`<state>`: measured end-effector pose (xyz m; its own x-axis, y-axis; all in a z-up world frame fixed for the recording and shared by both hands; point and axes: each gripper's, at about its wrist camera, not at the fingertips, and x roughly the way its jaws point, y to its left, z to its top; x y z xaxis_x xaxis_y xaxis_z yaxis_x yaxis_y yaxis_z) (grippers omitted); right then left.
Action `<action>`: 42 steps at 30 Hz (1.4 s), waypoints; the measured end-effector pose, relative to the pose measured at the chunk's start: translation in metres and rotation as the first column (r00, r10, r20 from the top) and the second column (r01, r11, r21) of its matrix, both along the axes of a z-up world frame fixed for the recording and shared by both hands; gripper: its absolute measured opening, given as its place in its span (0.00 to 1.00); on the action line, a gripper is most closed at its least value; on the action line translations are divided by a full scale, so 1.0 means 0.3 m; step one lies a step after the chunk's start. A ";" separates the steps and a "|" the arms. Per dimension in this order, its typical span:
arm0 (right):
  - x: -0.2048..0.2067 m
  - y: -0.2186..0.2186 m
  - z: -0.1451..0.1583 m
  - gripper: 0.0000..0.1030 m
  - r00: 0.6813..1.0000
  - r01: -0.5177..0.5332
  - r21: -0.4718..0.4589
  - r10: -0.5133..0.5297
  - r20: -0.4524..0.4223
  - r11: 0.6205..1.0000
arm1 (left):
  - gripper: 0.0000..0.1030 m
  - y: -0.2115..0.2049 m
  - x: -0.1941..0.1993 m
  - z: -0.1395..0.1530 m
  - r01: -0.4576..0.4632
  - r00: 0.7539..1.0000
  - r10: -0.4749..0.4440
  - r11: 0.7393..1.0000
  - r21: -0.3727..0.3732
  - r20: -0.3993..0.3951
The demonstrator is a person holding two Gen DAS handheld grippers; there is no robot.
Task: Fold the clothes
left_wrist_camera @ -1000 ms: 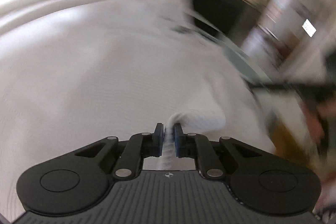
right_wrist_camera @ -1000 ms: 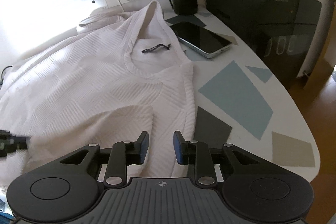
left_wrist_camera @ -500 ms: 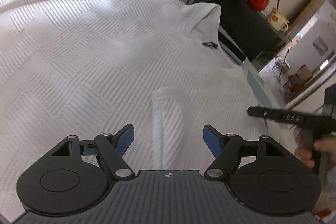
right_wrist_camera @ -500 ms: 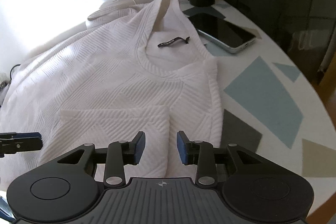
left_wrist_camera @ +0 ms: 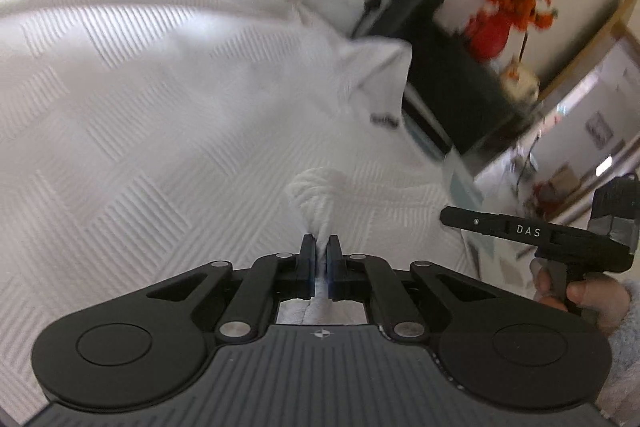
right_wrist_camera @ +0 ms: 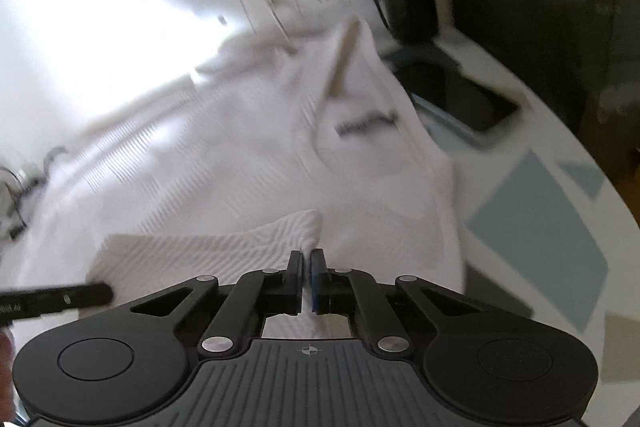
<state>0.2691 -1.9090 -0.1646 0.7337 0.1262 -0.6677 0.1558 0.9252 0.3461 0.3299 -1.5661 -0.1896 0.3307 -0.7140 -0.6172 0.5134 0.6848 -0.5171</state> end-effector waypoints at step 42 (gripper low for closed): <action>0.368 0.177 -0.128 0.03 0.995 -0.055 -0.253 0.033 -0.089 0.966 | 0.06 -0.010 0.175 -0.130 -0.158 0.986 0.149 0.979 0.127 0.077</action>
